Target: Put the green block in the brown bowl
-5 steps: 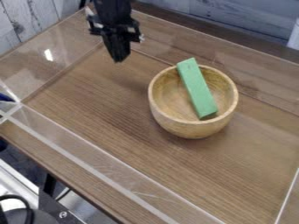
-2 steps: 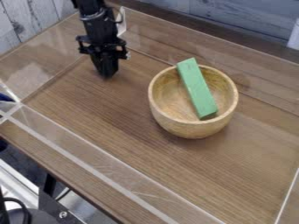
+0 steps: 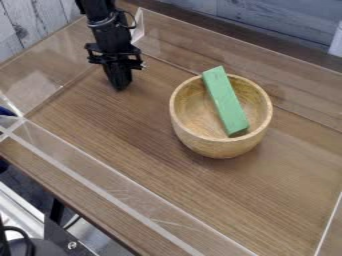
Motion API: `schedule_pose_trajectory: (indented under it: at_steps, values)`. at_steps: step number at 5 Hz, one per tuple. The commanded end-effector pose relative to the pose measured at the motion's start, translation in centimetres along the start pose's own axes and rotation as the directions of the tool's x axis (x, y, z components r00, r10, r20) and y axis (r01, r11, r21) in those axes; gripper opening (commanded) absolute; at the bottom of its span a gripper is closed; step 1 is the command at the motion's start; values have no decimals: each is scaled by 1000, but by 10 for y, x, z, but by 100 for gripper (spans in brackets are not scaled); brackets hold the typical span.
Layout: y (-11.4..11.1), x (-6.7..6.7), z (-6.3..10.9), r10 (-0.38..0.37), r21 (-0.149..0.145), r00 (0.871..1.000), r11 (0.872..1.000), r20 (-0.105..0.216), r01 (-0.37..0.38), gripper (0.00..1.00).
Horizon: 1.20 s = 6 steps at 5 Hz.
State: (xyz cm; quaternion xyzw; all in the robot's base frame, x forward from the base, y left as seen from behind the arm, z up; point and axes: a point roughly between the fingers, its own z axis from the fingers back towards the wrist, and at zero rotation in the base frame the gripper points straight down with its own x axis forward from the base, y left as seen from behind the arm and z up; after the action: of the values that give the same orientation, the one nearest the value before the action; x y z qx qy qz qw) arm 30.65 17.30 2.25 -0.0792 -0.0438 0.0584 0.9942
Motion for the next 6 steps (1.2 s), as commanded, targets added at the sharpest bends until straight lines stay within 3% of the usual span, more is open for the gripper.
schedule_pose_trajectory:
  at_steps: [1,2,4,6]
  values:
    - [6,8,15,-4,30,999,1000,38,2,0]
    - [7,12,17,-8,41,999,999,38,6,0]
    - [7,8,30,-36,-1,997,999,67,36,0]
    - [2,15,45,-60,34,994,998,87,58,0]
